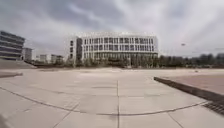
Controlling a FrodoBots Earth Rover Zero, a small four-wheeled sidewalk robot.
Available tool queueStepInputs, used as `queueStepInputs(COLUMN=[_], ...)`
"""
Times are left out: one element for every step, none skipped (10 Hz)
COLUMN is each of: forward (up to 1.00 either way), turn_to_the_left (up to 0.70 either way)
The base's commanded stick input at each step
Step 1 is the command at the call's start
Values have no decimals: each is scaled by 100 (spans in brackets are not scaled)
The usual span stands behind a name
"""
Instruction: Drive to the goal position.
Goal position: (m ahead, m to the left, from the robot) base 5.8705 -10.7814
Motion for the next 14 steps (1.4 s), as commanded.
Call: queueStepInputs(forward=[70,70,70,70,70,70,70,70,70,70,70,70,70,70], turn_to_the_left=[0,0,0,0,0,0,0,0,0,0,0,0,0,0])
